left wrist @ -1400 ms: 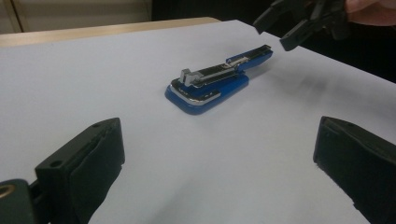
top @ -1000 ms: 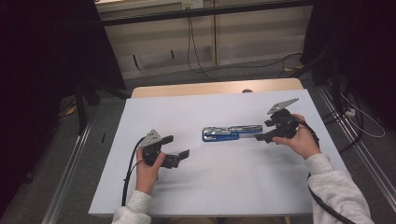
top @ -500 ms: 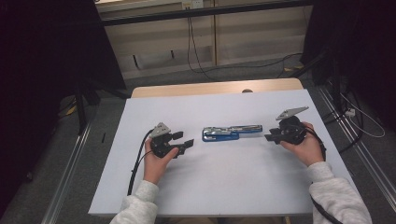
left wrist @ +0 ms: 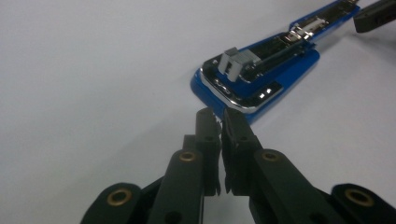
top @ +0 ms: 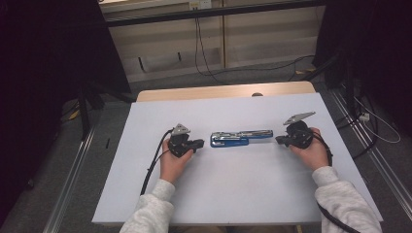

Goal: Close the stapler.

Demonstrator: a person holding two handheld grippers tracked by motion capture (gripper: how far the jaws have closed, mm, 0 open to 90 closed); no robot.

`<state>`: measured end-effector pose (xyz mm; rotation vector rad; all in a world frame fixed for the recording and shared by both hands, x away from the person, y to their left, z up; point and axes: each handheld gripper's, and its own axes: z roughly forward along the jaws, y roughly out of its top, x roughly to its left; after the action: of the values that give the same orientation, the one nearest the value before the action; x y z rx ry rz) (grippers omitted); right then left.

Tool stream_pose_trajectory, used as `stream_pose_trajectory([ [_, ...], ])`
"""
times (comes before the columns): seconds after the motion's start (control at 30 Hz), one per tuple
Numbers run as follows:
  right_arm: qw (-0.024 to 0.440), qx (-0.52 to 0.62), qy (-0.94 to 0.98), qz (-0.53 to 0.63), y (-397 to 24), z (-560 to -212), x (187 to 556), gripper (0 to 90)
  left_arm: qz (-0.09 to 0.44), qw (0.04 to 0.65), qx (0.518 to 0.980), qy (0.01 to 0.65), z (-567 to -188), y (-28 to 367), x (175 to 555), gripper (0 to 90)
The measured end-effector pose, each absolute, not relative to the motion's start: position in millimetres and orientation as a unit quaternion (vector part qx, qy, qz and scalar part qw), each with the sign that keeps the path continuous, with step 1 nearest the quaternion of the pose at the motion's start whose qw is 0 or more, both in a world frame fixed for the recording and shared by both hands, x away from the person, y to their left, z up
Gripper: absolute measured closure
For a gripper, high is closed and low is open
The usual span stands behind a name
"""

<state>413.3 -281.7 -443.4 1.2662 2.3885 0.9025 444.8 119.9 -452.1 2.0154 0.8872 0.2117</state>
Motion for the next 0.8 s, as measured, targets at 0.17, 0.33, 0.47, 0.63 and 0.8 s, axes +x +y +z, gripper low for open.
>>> stream_pose_trajectory([
  [0.17,0.148,0.443,0.825,0.319,-281,-445,417,90.0,0.086,0.435,0.825,0.351,-452,108,455,88.7],
  [0.33,0.146,0.444,0.822,0.324,-280,-444,419,90.0,0.087,0.424,0.833,0.344,-454,95,459,88.8],
  [0.47,0.146,0.44,0.826,0.321,-279,-447,419,90.0,0.088,0.41,0.842,0.339,-456,89,460,88.6],
  [0.63,0.145,0.436,0.826,0.326,-277,-446,419,89.7,0.091,0.406,0.841,0.345,-459,89,461,88.9],
  [0.8,0.149,0.44,0.817,0.343,-276,-439,419,89.7,0.096,0.402,0.841,0.349,-461,88,461,89.0],
])
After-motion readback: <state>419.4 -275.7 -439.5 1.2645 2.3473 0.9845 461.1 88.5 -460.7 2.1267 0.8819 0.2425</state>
